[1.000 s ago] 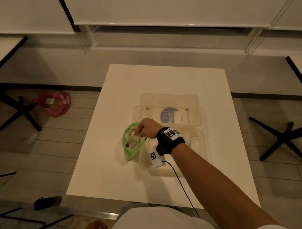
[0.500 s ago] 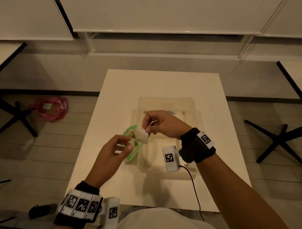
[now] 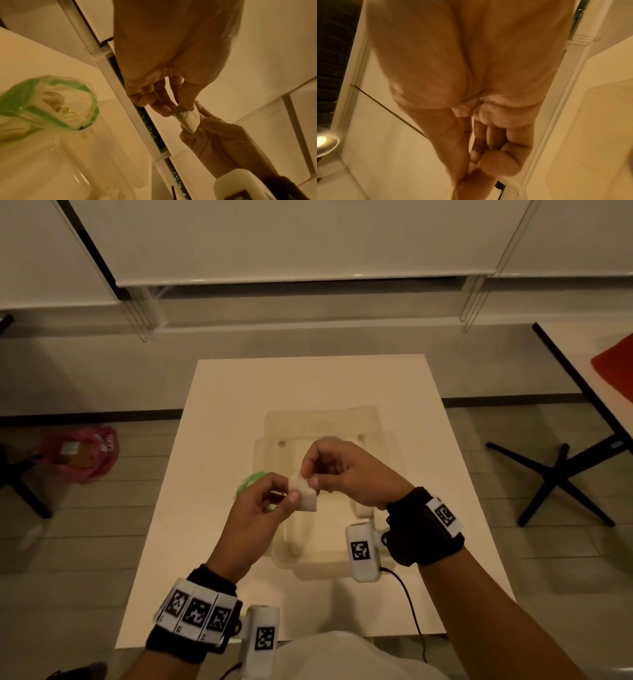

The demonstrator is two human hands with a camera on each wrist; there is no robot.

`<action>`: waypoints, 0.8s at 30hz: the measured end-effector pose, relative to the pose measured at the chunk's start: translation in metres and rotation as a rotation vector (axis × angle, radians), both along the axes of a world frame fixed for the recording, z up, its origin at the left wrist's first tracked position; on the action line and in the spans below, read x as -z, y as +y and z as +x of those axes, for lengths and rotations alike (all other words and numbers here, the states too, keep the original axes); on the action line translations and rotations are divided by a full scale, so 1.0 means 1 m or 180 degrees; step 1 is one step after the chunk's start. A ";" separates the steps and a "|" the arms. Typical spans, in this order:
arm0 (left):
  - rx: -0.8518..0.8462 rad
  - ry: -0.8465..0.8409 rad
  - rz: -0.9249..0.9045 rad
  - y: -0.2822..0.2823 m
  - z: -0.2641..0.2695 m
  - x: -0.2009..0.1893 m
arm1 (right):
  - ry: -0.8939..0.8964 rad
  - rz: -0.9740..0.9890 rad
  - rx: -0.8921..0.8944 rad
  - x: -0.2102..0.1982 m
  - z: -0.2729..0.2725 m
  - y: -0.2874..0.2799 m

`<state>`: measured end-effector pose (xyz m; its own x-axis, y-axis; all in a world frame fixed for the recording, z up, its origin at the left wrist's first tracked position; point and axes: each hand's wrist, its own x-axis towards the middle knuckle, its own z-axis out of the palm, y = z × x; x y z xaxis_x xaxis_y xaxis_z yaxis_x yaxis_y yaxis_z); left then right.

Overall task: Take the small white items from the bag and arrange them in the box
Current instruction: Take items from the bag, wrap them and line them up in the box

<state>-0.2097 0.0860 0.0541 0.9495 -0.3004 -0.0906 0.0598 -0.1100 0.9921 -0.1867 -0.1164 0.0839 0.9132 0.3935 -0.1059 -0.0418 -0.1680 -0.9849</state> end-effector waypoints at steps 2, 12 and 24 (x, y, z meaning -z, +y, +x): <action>0.0087 0.0103 -0.0100 -0.001 0.000 0.002 | 0.0074 0.0093 0.0221 0.002 -0.005 -0.001; 0.0293 0.1137 -0.1912 -0.006 -0.008 0.010 | 0.1230 0.1031 0.0260 0.003 -0.044 0.018; -0.0527 0.0563 -0.0923 -0.002 -0.013 -0.001 | 0.0976 0.1456 0.1484 0.011 -0.047 0.022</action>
